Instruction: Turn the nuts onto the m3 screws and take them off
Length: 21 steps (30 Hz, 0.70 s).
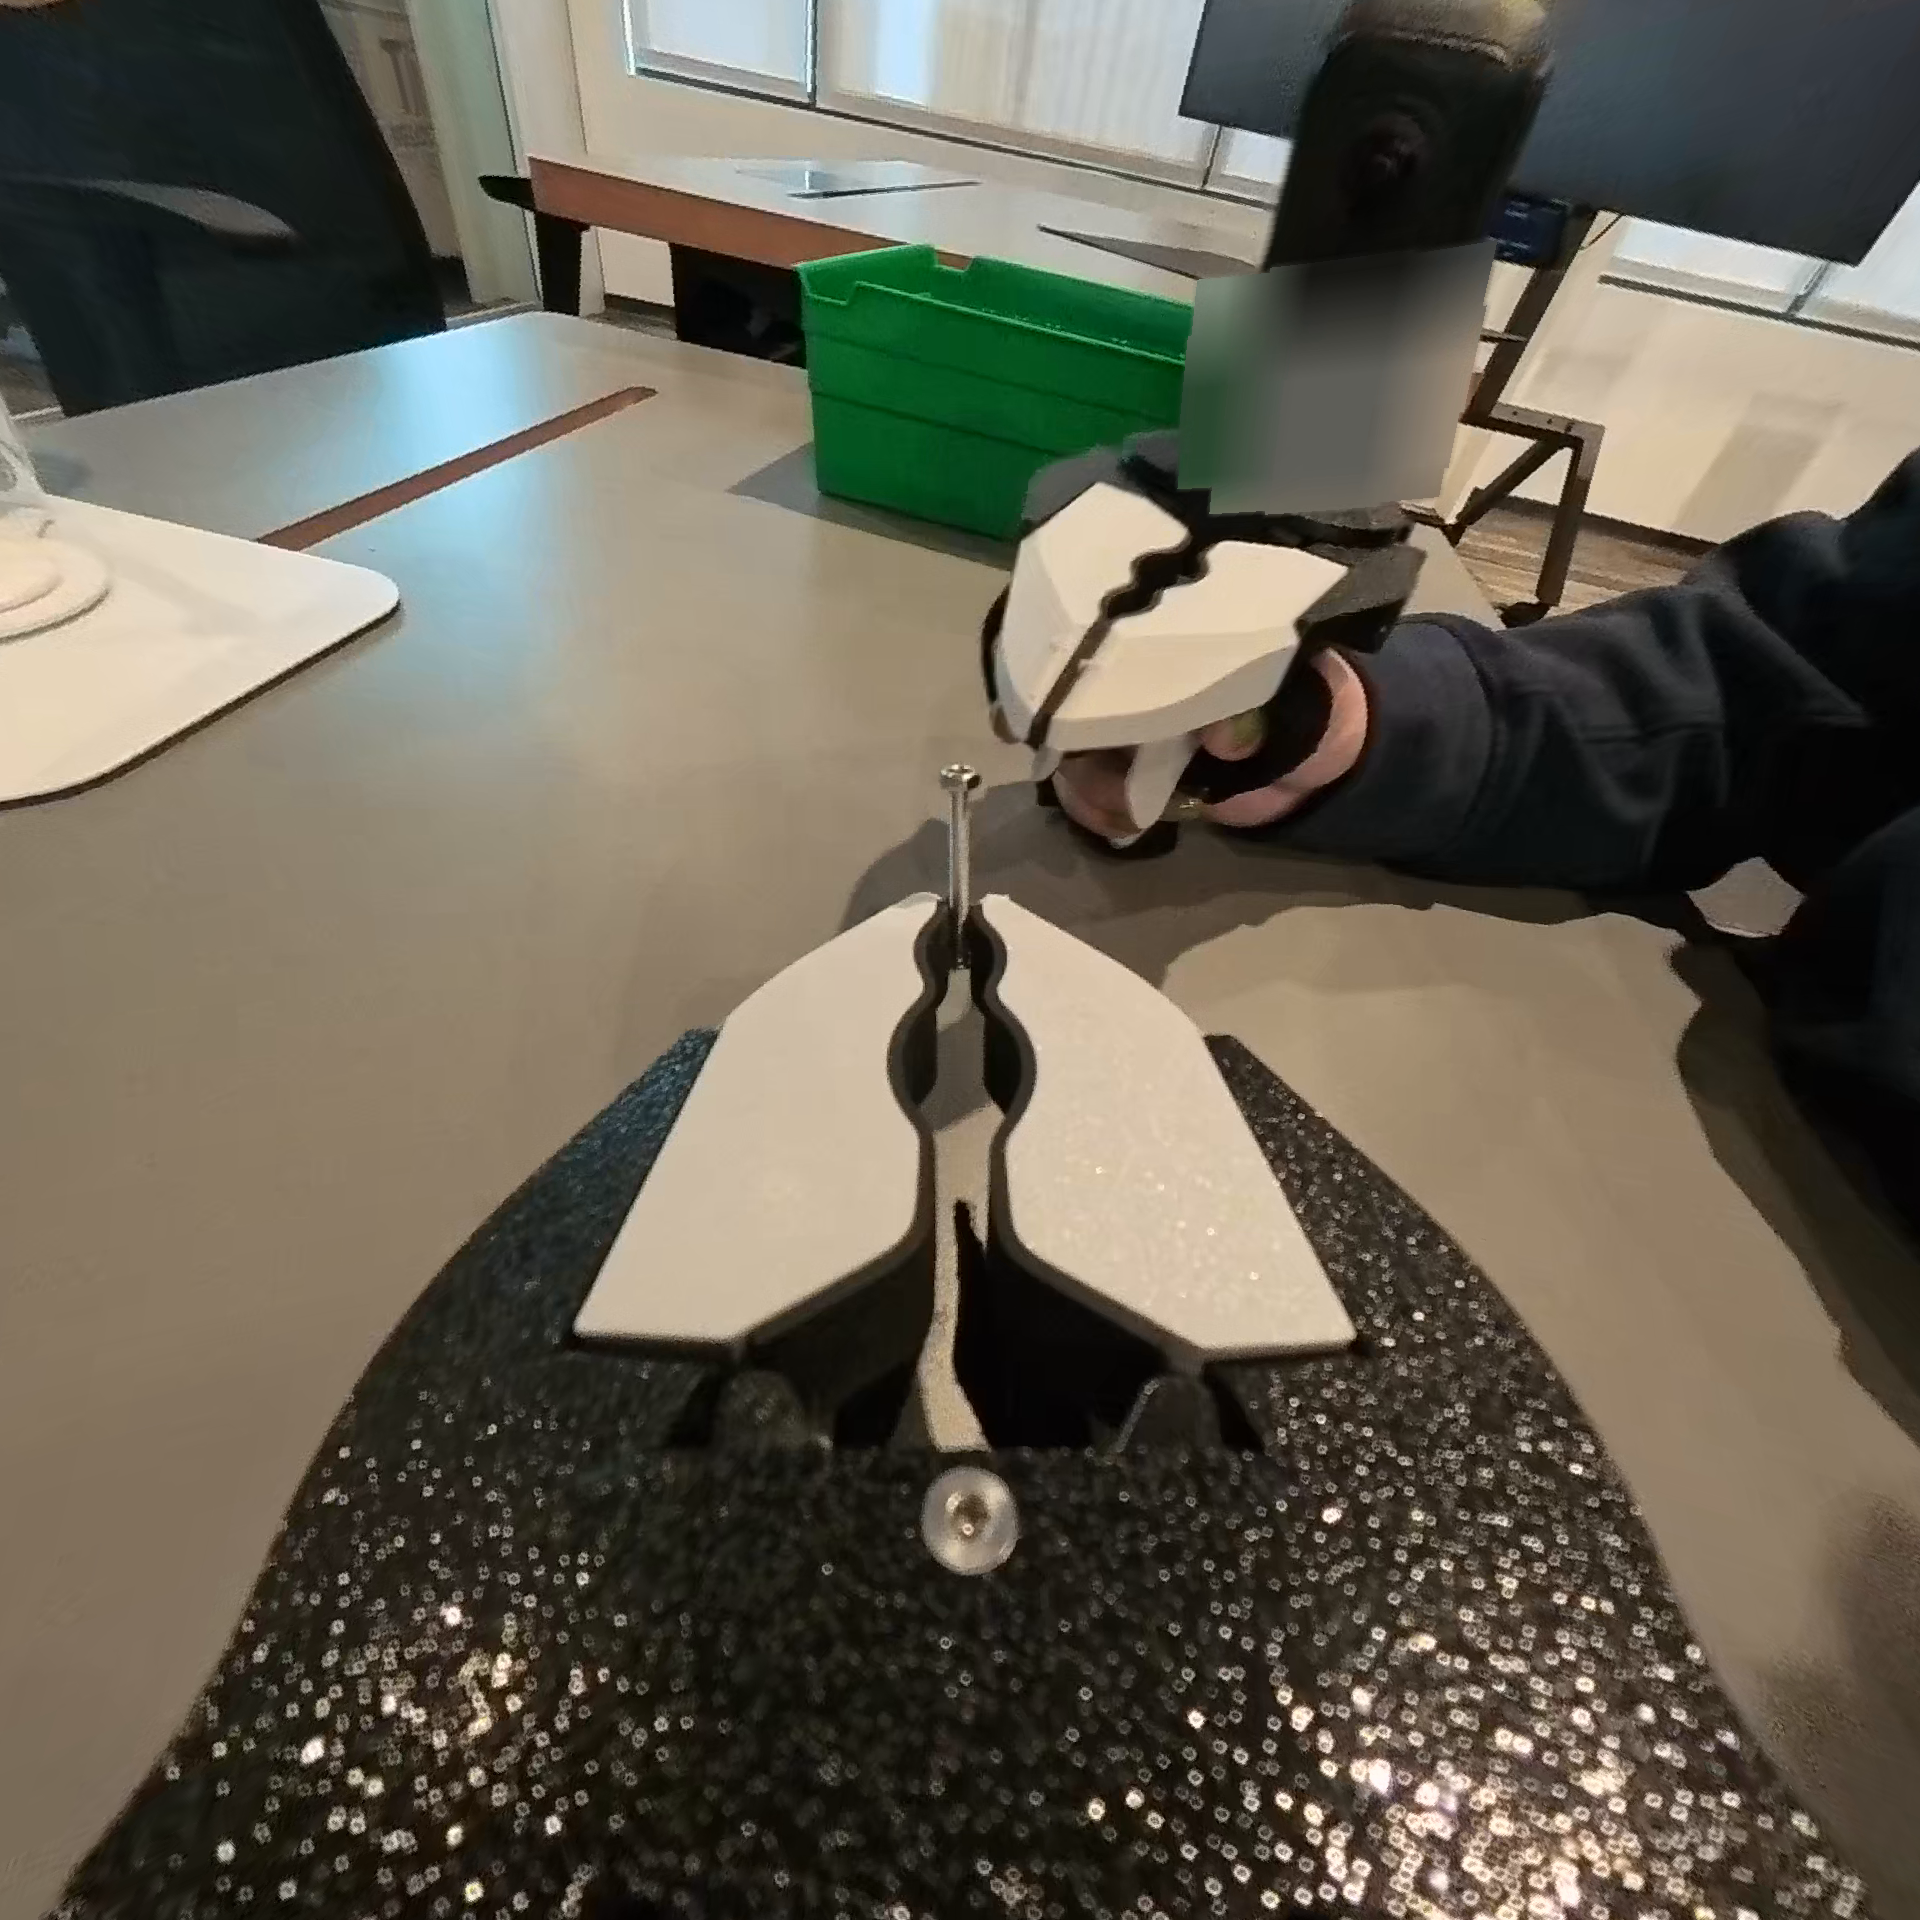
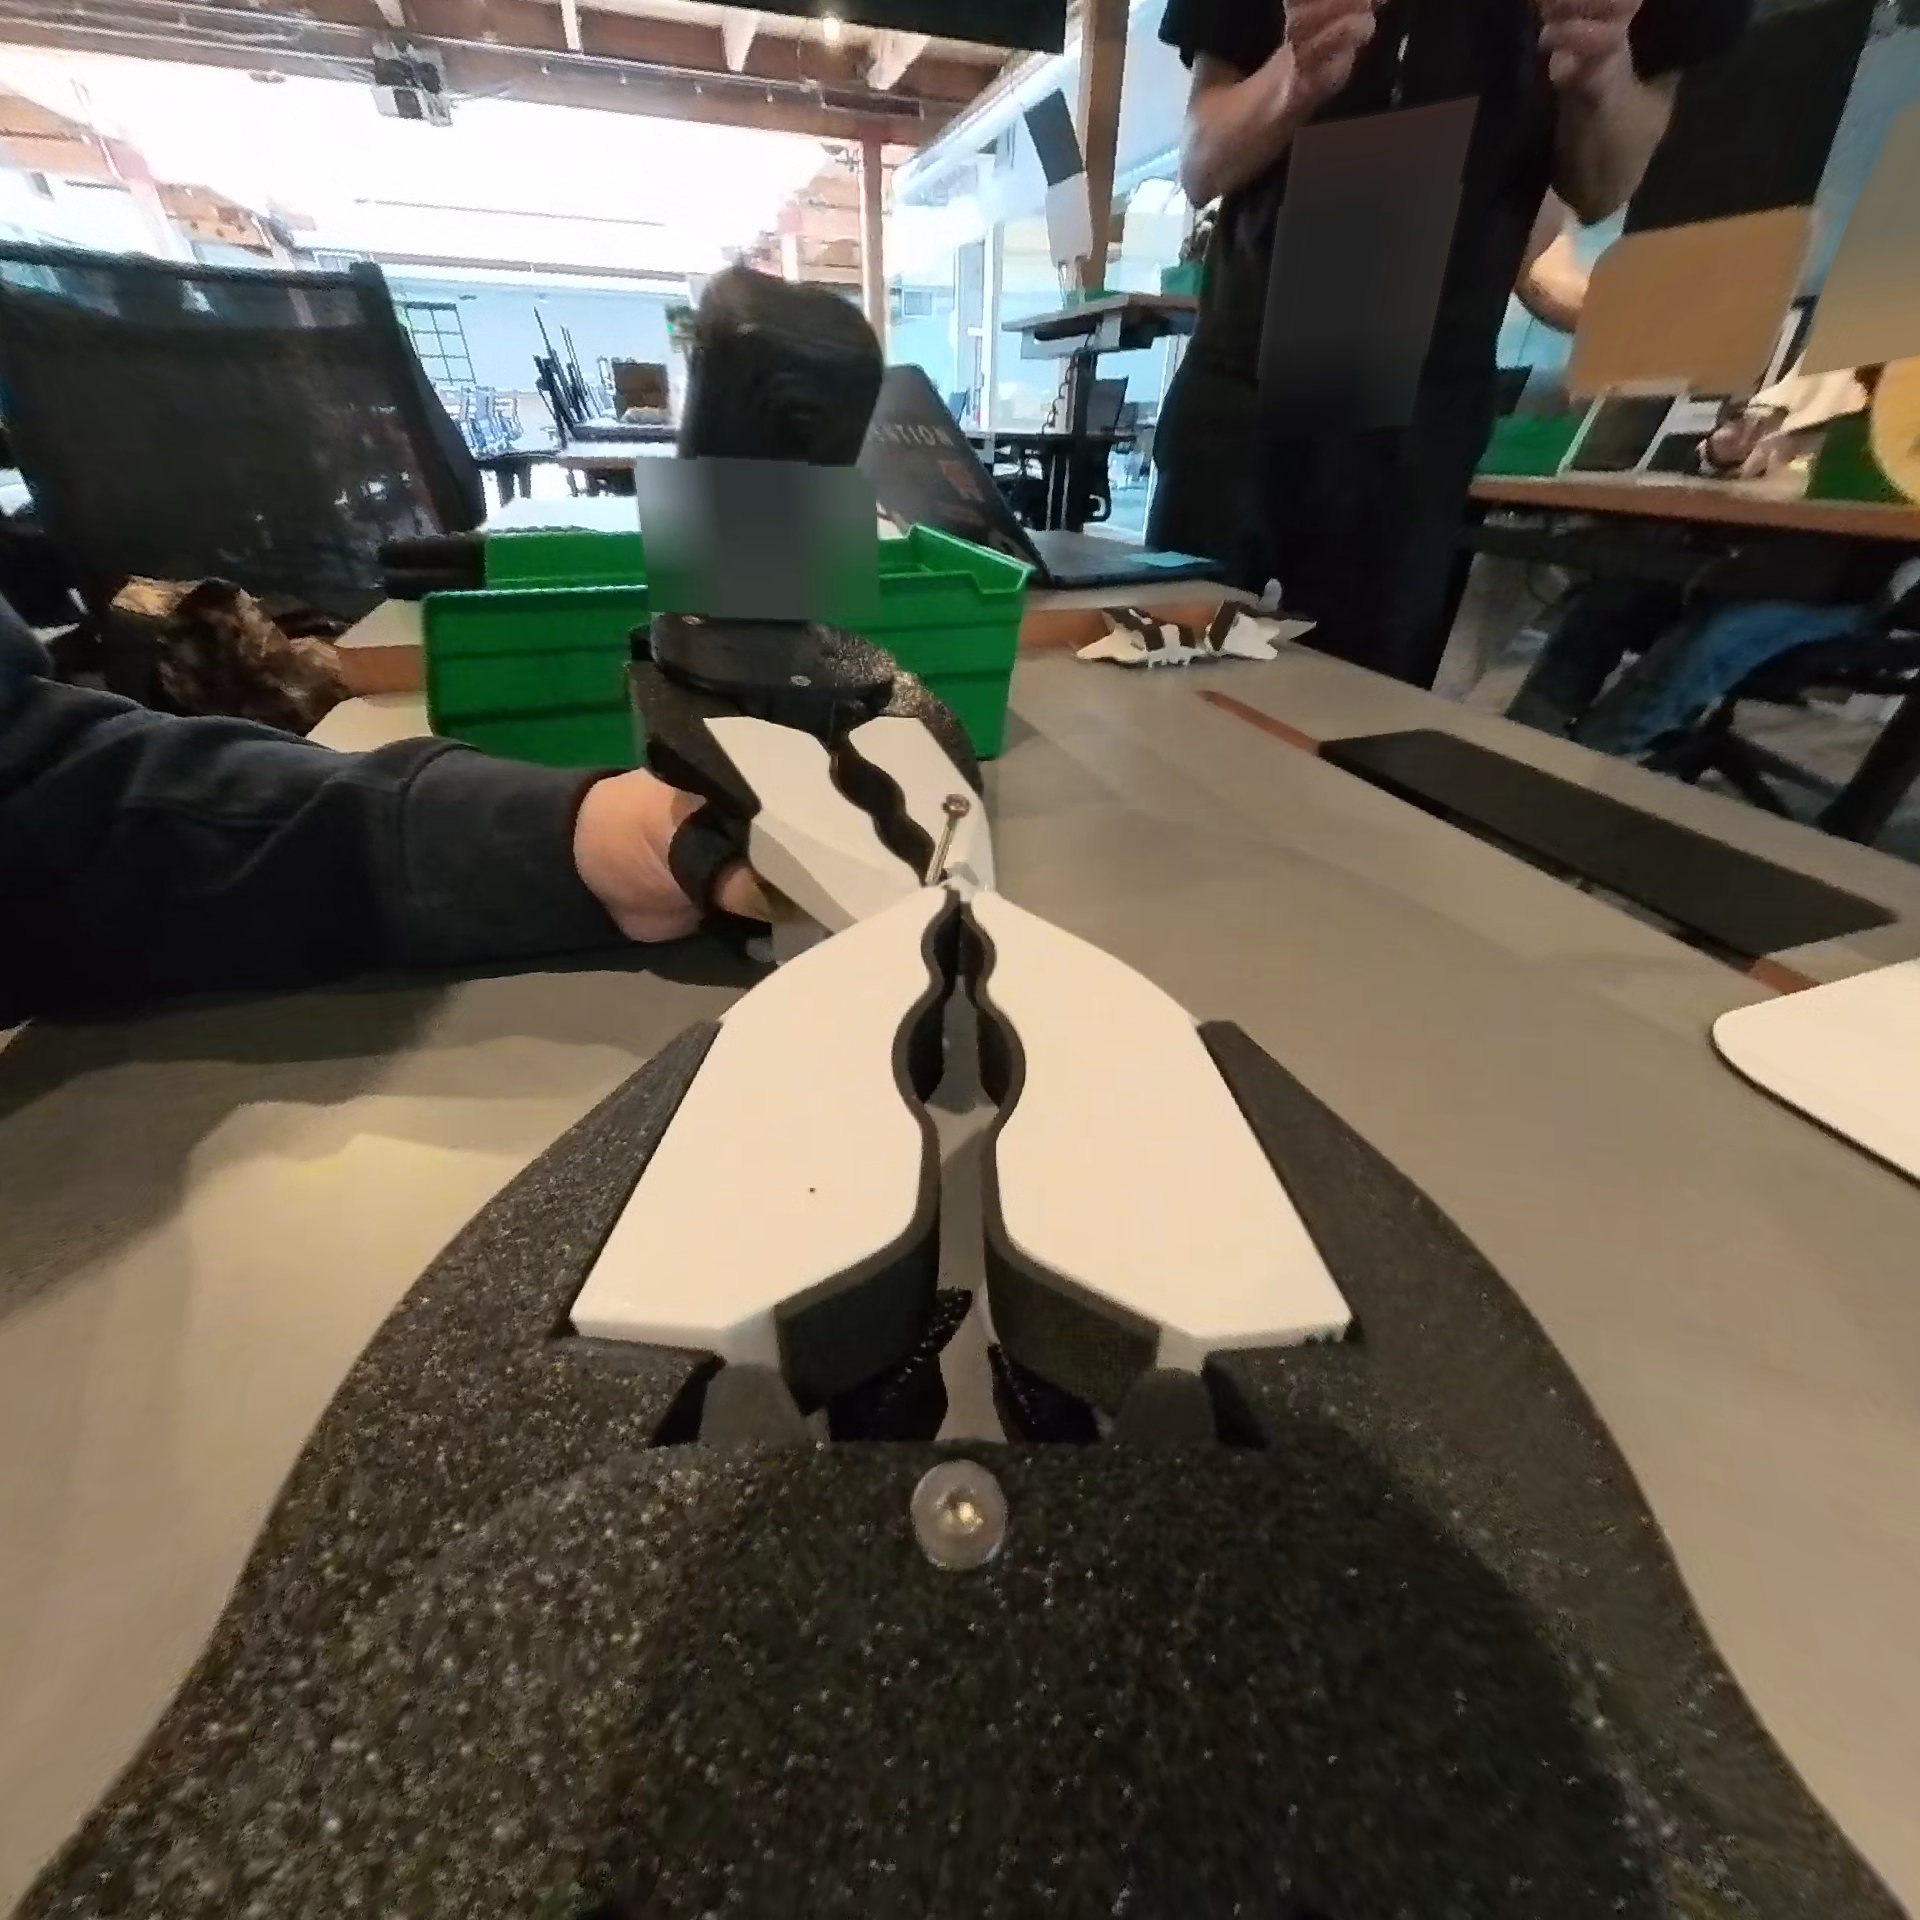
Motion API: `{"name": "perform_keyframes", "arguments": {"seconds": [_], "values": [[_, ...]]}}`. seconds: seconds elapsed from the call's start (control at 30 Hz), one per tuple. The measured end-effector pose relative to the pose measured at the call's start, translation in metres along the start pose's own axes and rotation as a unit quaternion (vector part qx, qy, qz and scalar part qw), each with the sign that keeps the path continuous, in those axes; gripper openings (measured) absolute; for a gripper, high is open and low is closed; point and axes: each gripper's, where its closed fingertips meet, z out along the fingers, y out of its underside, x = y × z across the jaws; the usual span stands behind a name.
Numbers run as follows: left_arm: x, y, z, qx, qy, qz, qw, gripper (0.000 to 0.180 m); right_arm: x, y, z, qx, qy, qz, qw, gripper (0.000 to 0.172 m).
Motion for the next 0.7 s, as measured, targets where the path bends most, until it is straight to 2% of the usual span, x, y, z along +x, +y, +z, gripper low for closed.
{"name": "perform_keyframes", "arguments": {"seconds": [0.17, 0.23, 0.33, 0.47, 0.7], "values": [[-0.001, 0.000, 0.000, 0.000, -0.006, 0.005, 1.000, 0.002, -0.006, -0.005, 0.000, 0.021, -0.025, 0.010, 0.999, 0.000], [0.001, 0.000, 0.000, -0.002, -0.002, 0.009, 1.000, 0.002, -0.011, -0.004, 0.001, 0.017, -0.046, 0.028, 0.998, 0.015], [0.003, 0.001, 0.001, -0.005, 0.006, 0.008, 1.000, 0.002, -0.011, -0.006, 0.004, 0.027, -0.049, 0.046, 0.997, 0.024], [0.003, 0.001, 0.000, -0.003, 0.011, 0.005, 1.000, 0.002, -0.010, -0.012, 0.012, 0.054, -0.050, 0.048, 0.996, 0.025], [0.007, 0.005, 0.004, -0.021, 0.017, 0.019, 0.999, 0.003, -0.007, -0.010, 0.020, 0.044, -0.053, 0.071, 0.995, 0.025]]}}
